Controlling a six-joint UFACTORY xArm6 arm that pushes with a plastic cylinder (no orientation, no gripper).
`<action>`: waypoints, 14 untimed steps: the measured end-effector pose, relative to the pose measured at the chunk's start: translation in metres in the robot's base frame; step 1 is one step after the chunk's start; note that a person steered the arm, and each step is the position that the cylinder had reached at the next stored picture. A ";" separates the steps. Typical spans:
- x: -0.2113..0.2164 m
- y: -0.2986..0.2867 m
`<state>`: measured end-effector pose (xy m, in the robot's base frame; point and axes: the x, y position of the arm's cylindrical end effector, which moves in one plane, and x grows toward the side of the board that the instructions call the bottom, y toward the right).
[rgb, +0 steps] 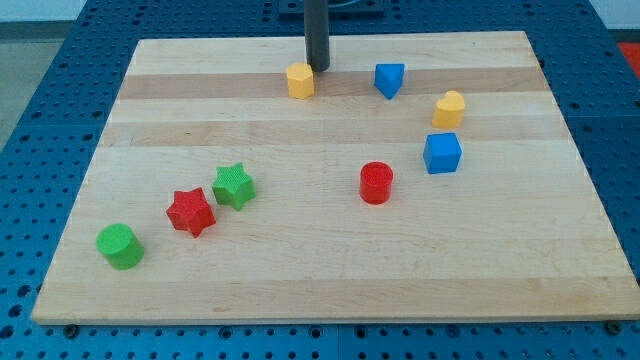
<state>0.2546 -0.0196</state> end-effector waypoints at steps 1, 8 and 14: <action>-0.010 -0.003; 0.027 0.005; 0.055 0.007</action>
<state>0.3097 -0.0128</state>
